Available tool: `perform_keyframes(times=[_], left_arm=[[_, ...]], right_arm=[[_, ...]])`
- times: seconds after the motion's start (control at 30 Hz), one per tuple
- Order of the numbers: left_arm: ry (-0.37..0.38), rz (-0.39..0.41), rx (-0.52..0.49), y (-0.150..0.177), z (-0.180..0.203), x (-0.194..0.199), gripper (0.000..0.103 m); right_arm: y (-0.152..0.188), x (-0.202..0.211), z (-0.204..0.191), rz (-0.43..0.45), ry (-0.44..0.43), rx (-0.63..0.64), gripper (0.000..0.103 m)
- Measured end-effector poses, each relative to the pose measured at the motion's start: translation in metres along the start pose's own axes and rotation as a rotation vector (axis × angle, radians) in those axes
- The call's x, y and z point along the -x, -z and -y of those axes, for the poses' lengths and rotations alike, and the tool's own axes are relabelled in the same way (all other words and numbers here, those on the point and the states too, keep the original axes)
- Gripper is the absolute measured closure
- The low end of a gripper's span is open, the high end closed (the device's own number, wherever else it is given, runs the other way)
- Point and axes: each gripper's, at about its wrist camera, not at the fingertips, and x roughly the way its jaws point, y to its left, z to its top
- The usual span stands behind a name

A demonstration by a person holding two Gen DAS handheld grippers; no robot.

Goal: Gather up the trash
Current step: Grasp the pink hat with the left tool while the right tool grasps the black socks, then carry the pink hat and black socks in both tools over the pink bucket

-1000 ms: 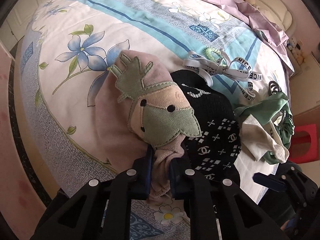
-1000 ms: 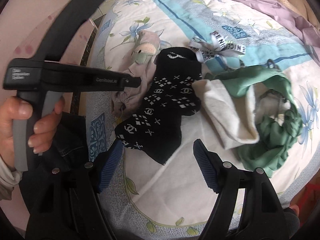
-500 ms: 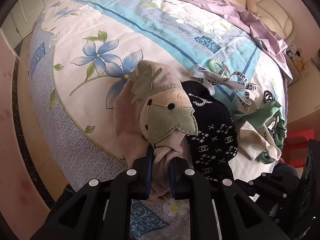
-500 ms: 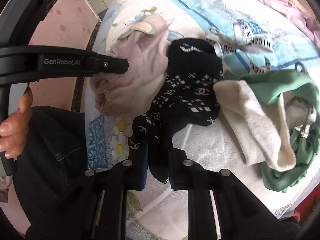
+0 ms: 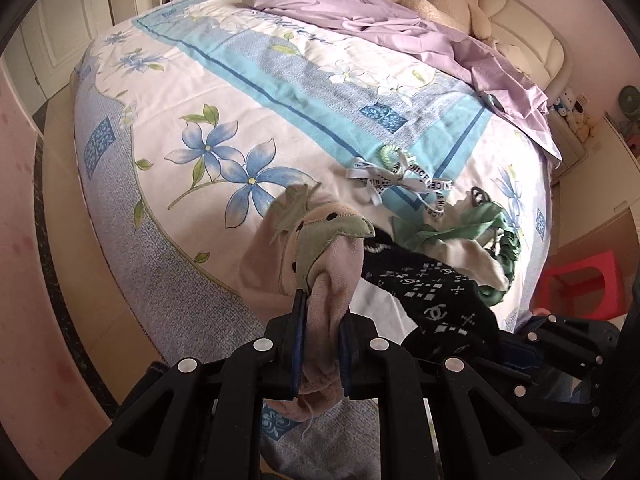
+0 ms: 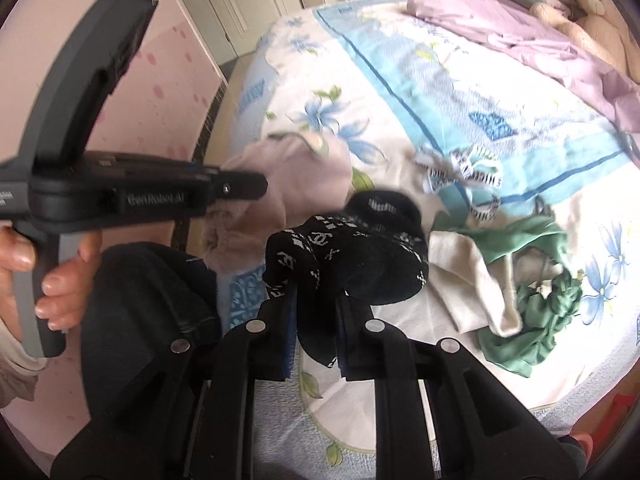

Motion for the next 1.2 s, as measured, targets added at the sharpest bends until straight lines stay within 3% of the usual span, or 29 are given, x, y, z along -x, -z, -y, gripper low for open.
perform_keyframes(times=[0.3, 0.63, 1.2], left_arm=[[0.016, 0.022, -0.044, 0.008, 0.021, 0.034, 0.088], [0.041, 0.038, -0.135, 0.005, 0.060, 0.060, 0.088], [0.097, -0.016, -0.325, 0.020, 0.161, 0.050, 0.088]], right_arm=[[-0.003, 0.053, -0.009, 0.057, 0.022, 0.035, 0.088], [0.008, 0.115, 0.008, 0.132, 0.076, -0.006, 0.088], [0.058, 0.166, 0.059, 0.128, 0.205, -0.106, 0.088]])
